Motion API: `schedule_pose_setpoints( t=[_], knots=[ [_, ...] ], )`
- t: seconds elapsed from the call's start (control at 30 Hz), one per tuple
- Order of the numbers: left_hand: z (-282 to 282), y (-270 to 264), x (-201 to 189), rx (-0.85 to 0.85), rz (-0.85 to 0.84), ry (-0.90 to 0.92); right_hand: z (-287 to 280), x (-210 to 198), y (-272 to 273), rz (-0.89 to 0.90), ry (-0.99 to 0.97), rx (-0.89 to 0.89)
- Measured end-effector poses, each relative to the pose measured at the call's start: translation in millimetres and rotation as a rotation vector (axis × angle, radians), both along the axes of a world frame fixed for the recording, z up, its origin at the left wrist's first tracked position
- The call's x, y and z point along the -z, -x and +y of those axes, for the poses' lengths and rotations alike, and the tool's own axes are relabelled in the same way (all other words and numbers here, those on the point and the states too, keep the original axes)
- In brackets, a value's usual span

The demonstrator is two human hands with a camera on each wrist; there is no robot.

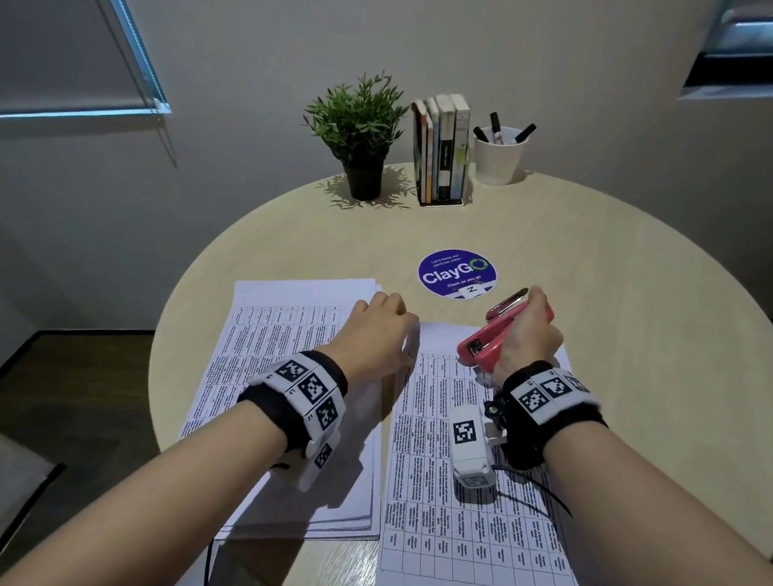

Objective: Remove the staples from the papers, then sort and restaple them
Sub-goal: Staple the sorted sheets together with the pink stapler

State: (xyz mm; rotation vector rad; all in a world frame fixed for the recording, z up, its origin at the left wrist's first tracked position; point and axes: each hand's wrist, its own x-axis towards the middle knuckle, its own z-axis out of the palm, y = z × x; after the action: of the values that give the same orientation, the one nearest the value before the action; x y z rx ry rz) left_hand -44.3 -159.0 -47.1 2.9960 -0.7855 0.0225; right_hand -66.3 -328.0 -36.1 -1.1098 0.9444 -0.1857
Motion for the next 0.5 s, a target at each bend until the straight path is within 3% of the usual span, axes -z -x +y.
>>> schedule_pose_setpoints(
  t=[0.13, 0.33, 0.5],
  knots=[
    [-4.8, 1.0, -6.9, -0.05, 0.128, 0.192, -2.7, 2.5, -2.6, -0.006, 0.002, -0.008],
    [-8.9, 2.9, -2.8, -0.37, 0.544, 0.692, -2.8, 4.7, -4.3, -0.014, -0.036, -0.006],
    [-10.2, 7.6, 6.0, -0.46, 0.575, 0.856, -5.2, -7.2, -3.8, -0.056, -0.055, -0.006]
  ],
)
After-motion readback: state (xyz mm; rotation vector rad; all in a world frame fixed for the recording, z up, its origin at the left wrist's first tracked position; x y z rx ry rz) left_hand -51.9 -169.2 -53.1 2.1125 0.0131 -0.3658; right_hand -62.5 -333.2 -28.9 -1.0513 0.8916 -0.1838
